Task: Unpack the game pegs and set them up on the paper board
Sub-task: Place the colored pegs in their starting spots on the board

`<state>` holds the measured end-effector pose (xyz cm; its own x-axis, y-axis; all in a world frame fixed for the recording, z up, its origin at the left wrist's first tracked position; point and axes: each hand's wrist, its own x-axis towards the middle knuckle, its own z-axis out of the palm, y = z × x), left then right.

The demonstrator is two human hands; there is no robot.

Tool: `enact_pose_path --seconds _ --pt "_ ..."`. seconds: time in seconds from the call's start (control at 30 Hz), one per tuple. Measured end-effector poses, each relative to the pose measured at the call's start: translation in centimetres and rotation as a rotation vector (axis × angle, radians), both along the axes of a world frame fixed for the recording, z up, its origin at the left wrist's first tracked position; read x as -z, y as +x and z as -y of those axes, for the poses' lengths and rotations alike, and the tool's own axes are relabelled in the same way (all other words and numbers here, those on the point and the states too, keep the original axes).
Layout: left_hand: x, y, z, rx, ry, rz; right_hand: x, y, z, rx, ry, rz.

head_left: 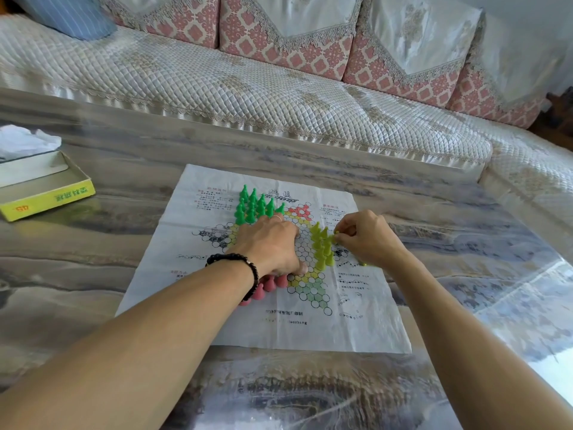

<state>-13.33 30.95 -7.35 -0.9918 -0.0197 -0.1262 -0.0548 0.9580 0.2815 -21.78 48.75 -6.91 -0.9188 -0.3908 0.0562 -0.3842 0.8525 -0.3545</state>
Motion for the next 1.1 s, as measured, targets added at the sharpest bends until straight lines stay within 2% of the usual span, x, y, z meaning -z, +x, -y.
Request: enact_pose_path --seconds 0.2,0.33,0.57,1.1 --pt "-0.1 0.0 0.0 -0.005 0.006 0.003 -0.3 0.2 -0.3 -0.026 -0.025 0.014" --pt "-0.1 0.0 0.0 -0.012 0.005 0.013 -1.5 -0.2 -1.3 0.079 -0.131 -0.127" --pt "-0.1 -0.1 0.0 -0.009 0.012 0.014 -1.7 -0.5 -3.3 0.033 0.147 0.022" --pt "-0.1 0.1 0.0 -0.008 0.013 0.001 -1.5 0.1 -3.3 0.031 0.178 -0.024"
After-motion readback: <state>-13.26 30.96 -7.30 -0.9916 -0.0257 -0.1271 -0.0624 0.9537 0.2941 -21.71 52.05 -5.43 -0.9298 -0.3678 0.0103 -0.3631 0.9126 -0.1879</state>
